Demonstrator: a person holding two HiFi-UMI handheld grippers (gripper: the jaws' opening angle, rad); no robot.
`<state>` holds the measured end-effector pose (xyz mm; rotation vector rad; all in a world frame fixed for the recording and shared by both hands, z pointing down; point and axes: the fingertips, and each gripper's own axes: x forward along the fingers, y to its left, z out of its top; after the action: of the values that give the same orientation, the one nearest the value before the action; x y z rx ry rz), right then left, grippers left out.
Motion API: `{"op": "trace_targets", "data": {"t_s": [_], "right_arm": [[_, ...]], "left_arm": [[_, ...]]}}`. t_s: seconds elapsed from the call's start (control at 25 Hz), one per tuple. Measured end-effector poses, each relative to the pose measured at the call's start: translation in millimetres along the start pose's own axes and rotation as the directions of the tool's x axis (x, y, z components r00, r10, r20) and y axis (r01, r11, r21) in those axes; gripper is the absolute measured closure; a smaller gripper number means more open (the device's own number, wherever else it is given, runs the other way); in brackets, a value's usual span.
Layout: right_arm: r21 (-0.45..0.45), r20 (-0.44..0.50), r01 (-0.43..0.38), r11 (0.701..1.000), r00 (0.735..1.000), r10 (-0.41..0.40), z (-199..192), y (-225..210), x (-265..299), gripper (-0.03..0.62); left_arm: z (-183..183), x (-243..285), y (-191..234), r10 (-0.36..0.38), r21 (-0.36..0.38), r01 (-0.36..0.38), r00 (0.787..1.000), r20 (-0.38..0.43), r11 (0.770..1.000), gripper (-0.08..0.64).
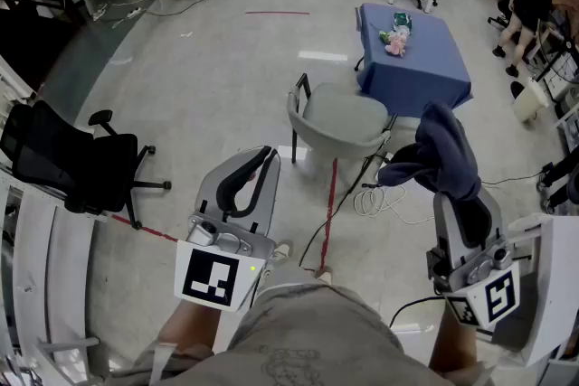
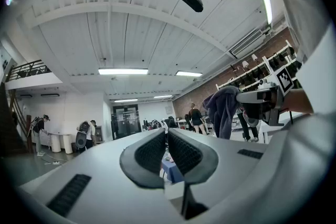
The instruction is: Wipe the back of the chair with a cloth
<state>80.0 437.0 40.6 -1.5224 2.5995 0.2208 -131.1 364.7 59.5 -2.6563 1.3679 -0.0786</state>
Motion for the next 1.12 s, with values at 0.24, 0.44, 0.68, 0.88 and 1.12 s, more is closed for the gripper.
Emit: {"op": "trace_targets", "data": {"t_s": [0.24, 0.44, 0.68, 0.88, 1.12], "right_arm": [[0.05, -0.002, 0.006, 0.999, 1.0, -0.006, -7, -16, -10, 0.482], [0.074, -0.004, 0.008, 0.997, 1.0, -0.008, -12, -27, -13, 0.483], [0.105, -0.014, 0.002, 0.994, 1.0, -0.001, -20, -34, -17, 0.483], [0.132, -0.028, -0.008, 0.991, 1.0, 0.012, -31, -45, -15, 0.483], [0.157, -0.06, 0.001, 0.988, 0.998, 0.008, -58, -67, 7, 0.483]], "left_arm": [[1, 4, -13, 0.014, -0.001, -0.014, 1.0, -0.008, 1.0, 0.529], [-2, 8, -18, 0.022, 0.006, -0.022, 0.999, -0.028, 1.0, 0.529], [-7, 12, -23, 0.015, -0.027, -0.016, 0.999, -0.032, 1.0, 0.529], [-9, 23, -16, 0.016, -0.054, -0.016, 1.0, 0.002, 0.998, 0.525], [-34, 51, 11, 0.062, -0.153, -0.066, 0.998, -0.032, 0.986, 0.339]]}}
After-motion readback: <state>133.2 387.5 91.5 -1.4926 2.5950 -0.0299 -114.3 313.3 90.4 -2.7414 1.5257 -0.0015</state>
